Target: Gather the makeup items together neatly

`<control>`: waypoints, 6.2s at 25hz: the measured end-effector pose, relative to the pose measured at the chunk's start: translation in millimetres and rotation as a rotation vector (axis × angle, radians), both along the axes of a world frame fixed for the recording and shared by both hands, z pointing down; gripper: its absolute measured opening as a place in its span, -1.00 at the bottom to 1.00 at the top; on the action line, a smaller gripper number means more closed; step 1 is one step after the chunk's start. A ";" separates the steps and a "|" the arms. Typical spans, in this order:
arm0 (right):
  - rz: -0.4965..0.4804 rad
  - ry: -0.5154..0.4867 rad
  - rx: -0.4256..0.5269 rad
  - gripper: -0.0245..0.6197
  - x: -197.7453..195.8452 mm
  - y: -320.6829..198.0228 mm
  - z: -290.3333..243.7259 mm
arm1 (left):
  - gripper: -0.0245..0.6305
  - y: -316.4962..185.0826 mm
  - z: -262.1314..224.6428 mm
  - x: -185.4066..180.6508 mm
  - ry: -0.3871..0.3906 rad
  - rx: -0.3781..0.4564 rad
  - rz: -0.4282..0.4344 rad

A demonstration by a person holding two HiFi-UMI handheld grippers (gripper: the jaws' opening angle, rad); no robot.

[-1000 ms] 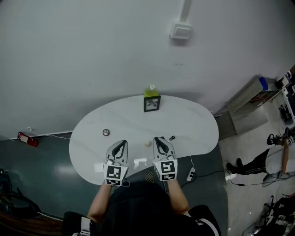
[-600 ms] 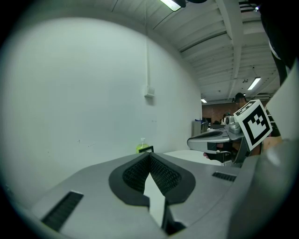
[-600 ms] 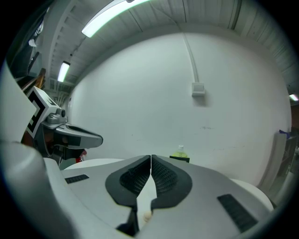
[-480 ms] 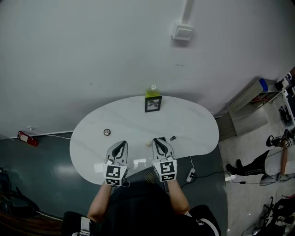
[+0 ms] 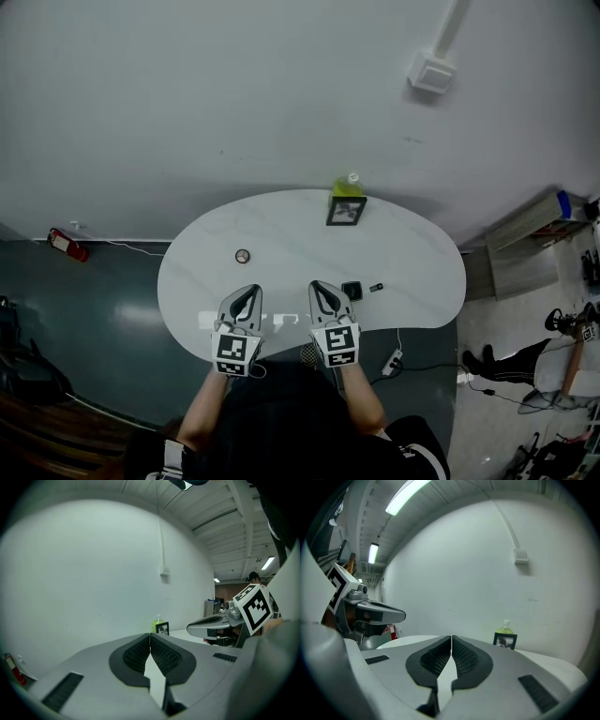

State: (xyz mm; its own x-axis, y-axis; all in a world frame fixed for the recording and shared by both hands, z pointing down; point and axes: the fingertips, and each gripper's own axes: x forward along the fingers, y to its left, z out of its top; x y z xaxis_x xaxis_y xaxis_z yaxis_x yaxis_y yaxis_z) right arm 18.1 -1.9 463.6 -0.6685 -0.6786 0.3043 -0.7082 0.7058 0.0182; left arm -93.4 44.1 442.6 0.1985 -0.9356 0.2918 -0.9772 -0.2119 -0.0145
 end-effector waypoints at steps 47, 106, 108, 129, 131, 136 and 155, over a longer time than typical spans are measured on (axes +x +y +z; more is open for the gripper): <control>-0.195 0.230 -0.271 -0.61 -245.2 -73.0 215.9 | -0.86 -24.6 187.1 -225.0 0.114 -0.347 -0.113; 0.055 0.190 -0.138 -0.21 -67.2 -60.5 84.5 | -0.86 -33.6 84.0 -76.8 0.018 -0.170 0.099; 0.080 0.184 -0.128 -0.21 -46.7 -59.1 77.5 | -0.86 -35.6 81.0 -56.3 0.017 -0.164 0.127; 0.378 0.169 -0.122 -0.21 176.6 -41.5 59.2 | -0.86 -57.5 66.4 147.4 0.010 -0.130 0.404; 0.398 0.171 -0.125 -0.21 193.8 -40.0 60.9 | -0.86 -58.6 68.2 163.1 0.011 -0.132 0.422; 0.445 0.179 -0.142 -0.21 236.6 -41.5 71.9 | -0.86 -64.7 74.9 200.7 0.007 -0.142 0.460; 0.402 0.205 -0.271 -0.21 294.1 -80.3 170.1 | -0.86 -91.2 127.9 249.0 0.008 -0.265 0.401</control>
